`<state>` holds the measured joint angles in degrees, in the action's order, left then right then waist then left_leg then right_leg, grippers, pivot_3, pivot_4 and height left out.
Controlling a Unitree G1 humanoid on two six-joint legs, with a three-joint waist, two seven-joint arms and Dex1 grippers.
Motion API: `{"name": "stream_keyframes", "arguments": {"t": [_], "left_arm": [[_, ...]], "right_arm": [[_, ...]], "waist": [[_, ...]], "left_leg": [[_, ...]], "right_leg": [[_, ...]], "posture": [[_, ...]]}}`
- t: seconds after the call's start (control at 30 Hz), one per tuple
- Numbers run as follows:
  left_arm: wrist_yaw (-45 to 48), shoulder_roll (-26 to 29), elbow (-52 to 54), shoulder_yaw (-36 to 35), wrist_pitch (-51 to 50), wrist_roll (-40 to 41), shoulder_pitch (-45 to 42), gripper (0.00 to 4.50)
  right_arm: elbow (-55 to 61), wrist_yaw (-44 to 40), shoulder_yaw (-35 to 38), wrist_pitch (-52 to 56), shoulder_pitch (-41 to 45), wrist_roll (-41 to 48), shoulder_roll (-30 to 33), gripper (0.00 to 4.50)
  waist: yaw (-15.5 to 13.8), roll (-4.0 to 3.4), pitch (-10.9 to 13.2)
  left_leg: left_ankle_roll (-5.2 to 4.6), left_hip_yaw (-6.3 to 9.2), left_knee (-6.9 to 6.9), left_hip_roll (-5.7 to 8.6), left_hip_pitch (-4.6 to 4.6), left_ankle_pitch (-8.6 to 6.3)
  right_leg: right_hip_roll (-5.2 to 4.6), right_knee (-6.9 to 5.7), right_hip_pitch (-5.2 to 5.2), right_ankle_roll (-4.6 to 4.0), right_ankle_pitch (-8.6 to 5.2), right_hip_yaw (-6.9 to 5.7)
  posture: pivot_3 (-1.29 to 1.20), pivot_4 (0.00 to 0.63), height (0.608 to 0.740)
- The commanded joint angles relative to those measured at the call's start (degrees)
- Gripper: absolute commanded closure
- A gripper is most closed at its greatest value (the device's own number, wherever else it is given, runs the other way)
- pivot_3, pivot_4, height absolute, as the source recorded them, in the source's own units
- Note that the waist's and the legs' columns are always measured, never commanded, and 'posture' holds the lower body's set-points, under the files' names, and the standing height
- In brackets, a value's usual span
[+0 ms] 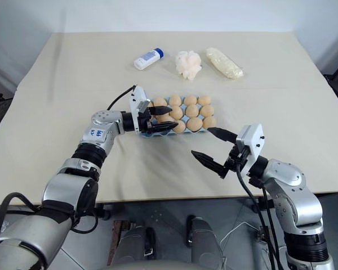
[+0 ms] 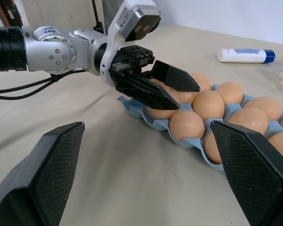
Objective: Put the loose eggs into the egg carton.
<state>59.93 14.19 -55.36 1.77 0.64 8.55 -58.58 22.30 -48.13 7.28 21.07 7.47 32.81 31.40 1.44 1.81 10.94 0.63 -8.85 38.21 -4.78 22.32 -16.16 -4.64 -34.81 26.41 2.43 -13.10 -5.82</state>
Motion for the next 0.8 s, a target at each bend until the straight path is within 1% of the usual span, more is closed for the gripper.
{"name": "stream_keyframes", "arguments": {"t": [0.03,0.13,0.27,0.43,0.53,0.67,0.73,0.8], "left_arm": [[-0.8,0.7,1.2,-0.3,0.1,-0.6,-0.8,0.03],[-1.1,1.3,2.8,-0.9,0.1,-0.3,-0.7,0.03],[-0.2,2.7,9.0,-2.9,-1.7,2.5,0.2,0.03],[-2.1,6.6,24.8,-6.7,-10.3,7.2,6.4,0.03],[-5.7,11.0,35.6,-10.4,-15.8,9.4,13.9,0.03],[-9.3,14.8,43.5,-13.9,-20.3,10.9,21.8,0.03],[-11.4,16.8,46.8,-16.5,-21.9,11.2,26.9,0.03],[-14.1,18.4,50.5,-20.9,-23.6,12.1,32.8,0.03]], "right_arm": [[1.2,0.1,2.0,-0.8,0.9,0.7,1.2,0.0],[0.2,-0.2,1.7,-1.0,1.8,0.5,1.5,0.0],[-1.8,-1.9,2.1,-1.8,2.9,0.6,2.6,0.0],[-6.6,-7.2,3.2,-2.8,4.5,0.7,6.6,0.0],[-10.2,-10.7,3.7,-3.4,6.1,0.7,8.9,0.0],[-12.8,-14.5,3.6,-3.6,7.0,0.9,10.7,0.0],[-15.0,-16.9,3.8,-4.3,7.8,0.6,11.7,0.0],[-18.2,-19.4,3.9,-4.9,9.4,0.4,12.7,0.0]], "waist": [[0.1,0.0,0.0],[0.1,0.0,0.0],[0.1,0.0,0.0],[0.2,0.0,0.0],[0.4,0.0,0.0],[0.1,0.0,0.0],[0.0,0.0,0.0],[0.0,0.0,0.0]], "left_leg": [[0.0,0.03,0.0,0.01,0.0,0.01],[-0.01,0.13,0.0,0.01,-0.01,0.03],[0.0,0.14,-0.03,0.02,0.02,0.03],[0.01,0.09,-0.09,0.03,0.03,-0.01],[0.01,0.09,-0.11,0.0,-0.03,-0.01],[0.08,0.08,-0.08,-0.01,-0.11,0.06],[0.09,0.1,-0.03,0.0,-0.11,0.08],[0.07,0.14,-0.03,0.02,-0.13,0.08]], "right_leg": [[0.0,0.0,0.0,0.0,0.0,0.01],[0.01,0.0,0.01,-0.01,-0.01,0.02],[0.01,0.0,0.04,-0.01,0.0,0.01],[0.02,-0.02,0.06,0.01,-0.01,0.02],[0.04,-0.06,0.07,0.01,-0.02,0.05],[0.07,-0.19,0.04,-0.02,-0.03,0.06],[0.06,-0.2,0.0,-0.04,-0.02,0.06],[0.02,-0.18,0.0,-0.04,-0.02,0.13]], "posture": [[0.0,0.15,0.74],[0.0,0.15,0.74],[0.0,0.15,0.74],[0.0,0.15,0.74],[0.0,0.15,0.74],[0.0,0.15,0.74],[0.0,0.15,0.74],[0.0,0.15,0.74]]}}
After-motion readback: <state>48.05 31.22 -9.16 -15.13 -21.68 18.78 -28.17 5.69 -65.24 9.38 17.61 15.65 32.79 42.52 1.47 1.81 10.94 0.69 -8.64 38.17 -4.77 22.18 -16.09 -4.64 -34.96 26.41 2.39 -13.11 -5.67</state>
